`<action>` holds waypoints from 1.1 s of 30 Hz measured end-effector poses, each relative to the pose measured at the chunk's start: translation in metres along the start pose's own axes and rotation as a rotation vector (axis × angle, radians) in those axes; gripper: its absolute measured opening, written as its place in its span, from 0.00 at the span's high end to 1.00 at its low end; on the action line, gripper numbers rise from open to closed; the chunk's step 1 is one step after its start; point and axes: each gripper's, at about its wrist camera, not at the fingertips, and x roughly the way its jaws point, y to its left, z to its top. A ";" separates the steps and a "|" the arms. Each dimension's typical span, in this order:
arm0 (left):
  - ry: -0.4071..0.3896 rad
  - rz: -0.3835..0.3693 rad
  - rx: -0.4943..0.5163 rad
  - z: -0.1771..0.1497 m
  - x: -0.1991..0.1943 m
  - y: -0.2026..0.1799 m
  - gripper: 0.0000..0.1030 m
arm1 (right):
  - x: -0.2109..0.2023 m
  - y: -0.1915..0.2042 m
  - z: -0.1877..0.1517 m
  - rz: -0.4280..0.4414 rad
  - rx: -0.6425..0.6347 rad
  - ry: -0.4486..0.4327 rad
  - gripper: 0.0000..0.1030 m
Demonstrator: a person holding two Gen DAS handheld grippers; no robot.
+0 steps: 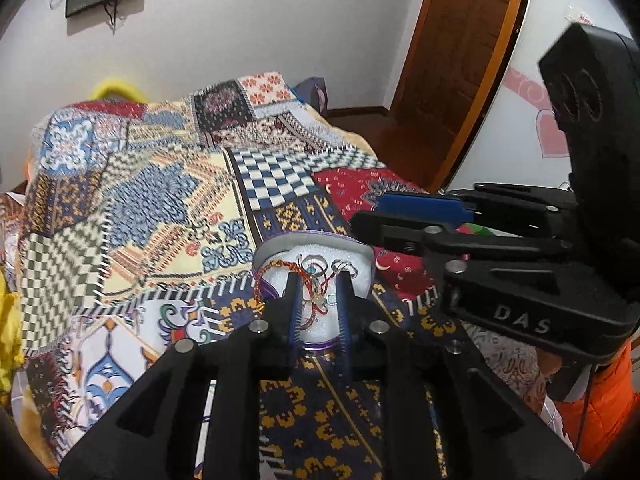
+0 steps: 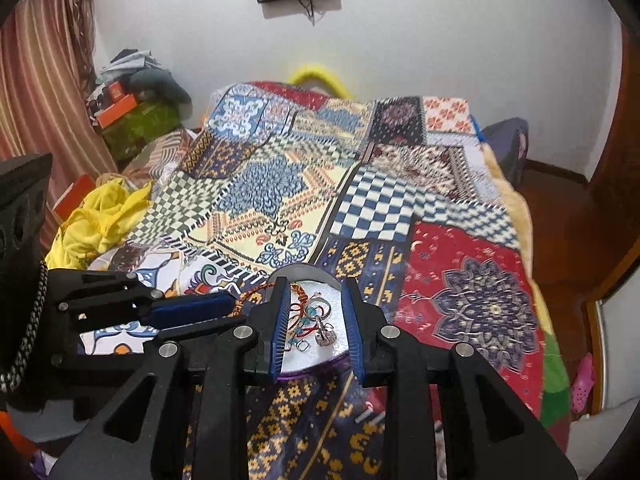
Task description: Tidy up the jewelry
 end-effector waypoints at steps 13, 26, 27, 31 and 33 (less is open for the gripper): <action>-0.279 0.086 0.040 0.014 -0.135 -0.037 0.76 | -0.138 0.030 0.003 -0.066 -0.007 -0.301 0.77; -0.685 0.162 0.062 -0.023 -0.284 -0.087 0.50 | -0.271 0.098 -0.040 -0.231 -0.067 -0.725 0.50; -0.697 0.171 0.061 -0.027 -0.288 -0.089 0.46 | -0.274 0.100 -0.043 -0.236 -0.064 -0.733 0.45; -0.728 0.195 0.050 -0.038 -0.297 -0.095 0.27 | -0.274 0.106 -0.048 -0.270 -0.045 -0.761 0.20; -0.737 0.218 0.046 -0.044 -0.300 -0.096 0.12 | -0.271 0.107 -0.048 -0.288 -0.039 -0.772 0.10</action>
